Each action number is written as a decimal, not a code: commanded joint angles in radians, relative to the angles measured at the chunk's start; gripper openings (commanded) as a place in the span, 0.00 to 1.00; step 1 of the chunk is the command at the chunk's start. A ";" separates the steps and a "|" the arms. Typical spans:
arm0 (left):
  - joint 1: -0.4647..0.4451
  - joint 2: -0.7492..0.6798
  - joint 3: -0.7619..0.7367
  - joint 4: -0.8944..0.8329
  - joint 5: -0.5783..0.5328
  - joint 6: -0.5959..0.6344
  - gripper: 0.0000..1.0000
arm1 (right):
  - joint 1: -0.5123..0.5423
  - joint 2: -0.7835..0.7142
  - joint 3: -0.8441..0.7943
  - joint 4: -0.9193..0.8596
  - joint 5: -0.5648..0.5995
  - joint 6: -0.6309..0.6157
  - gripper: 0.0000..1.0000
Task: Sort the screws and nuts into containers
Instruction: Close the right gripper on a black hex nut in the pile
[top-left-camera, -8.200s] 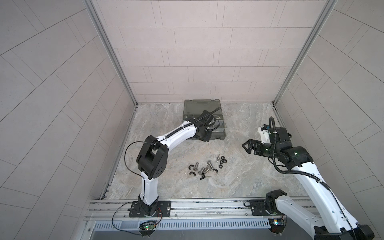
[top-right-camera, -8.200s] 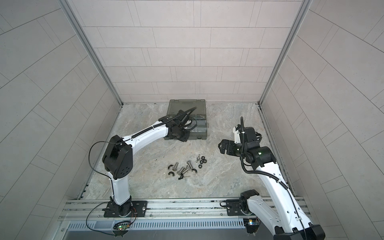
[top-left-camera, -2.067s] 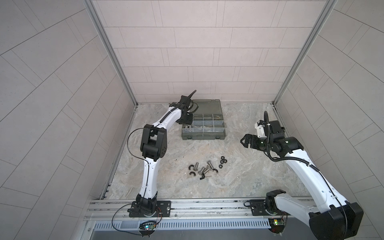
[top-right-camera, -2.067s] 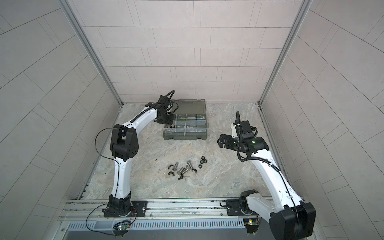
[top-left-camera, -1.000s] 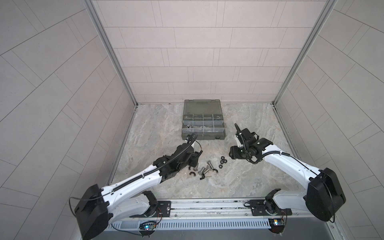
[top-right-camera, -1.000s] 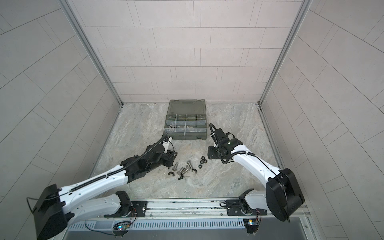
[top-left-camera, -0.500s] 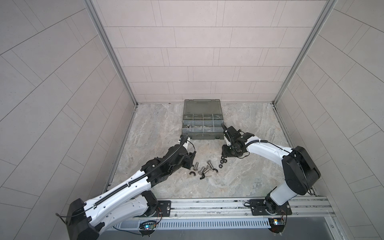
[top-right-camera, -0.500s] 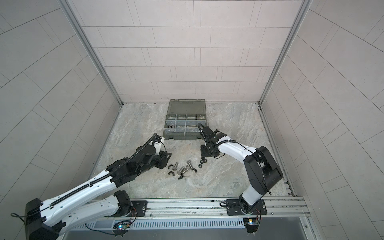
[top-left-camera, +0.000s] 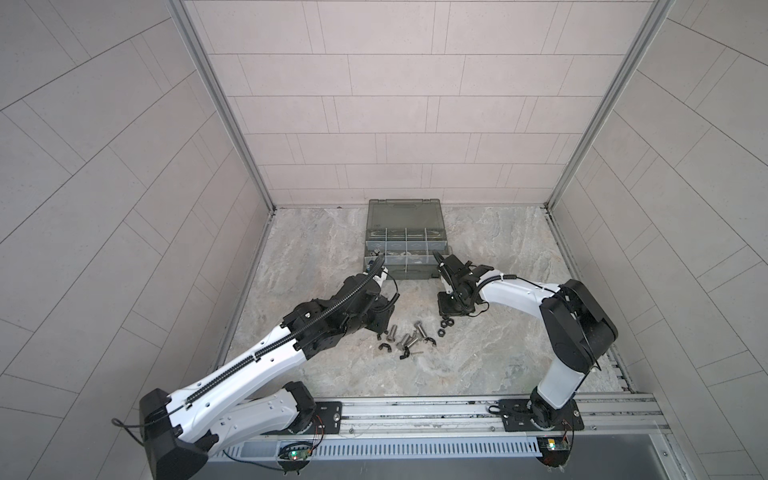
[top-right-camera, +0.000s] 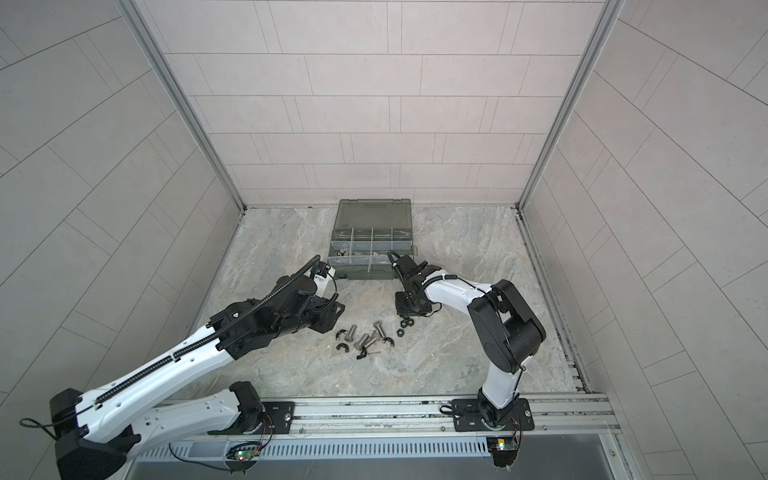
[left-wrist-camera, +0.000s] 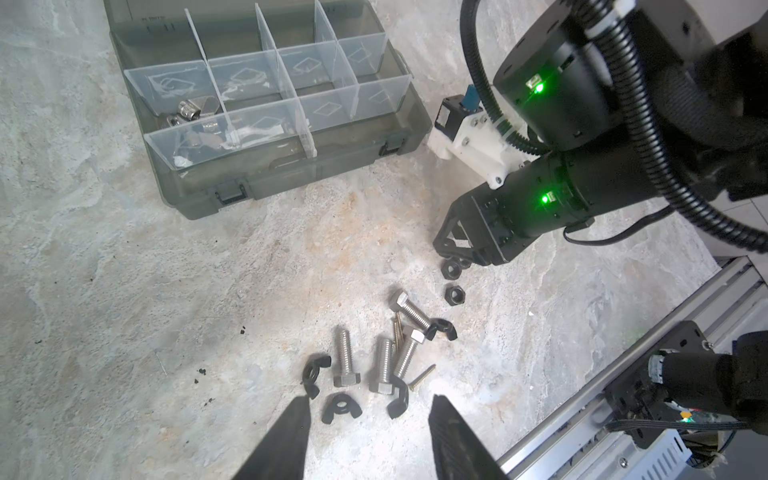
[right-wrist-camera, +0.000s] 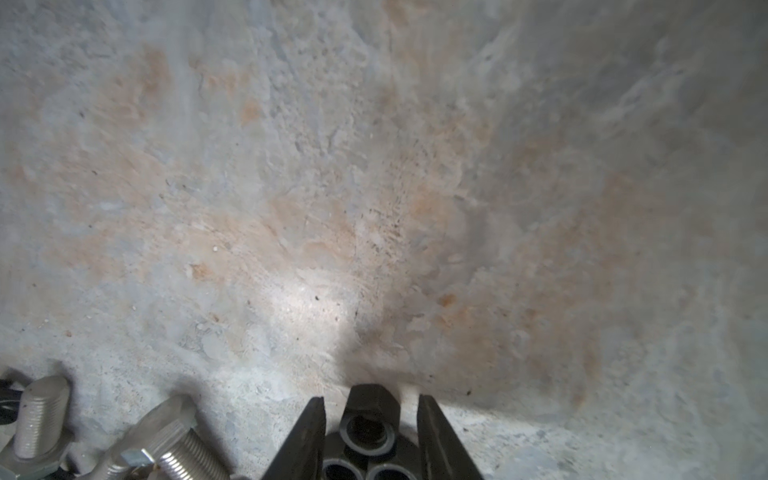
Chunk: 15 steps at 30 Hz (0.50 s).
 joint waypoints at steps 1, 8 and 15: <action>-0.004 -0.002 0.023 -0.037 0.008 0.018 0.52 | 0.007 0.015 0.023 -0.015 0.013 0.016 0.35; -0.003 0.002 0.018 -0.036 0.009 0.021 0.52 | 0.009 0.016 0.009 -0.016 0.017 0.025 0.33; -0.003 -0.013 0.006 -0.035 0.008 0.021 0.52 | 0.019 0.019 0.005 -0.024 0.030 0.037 0.33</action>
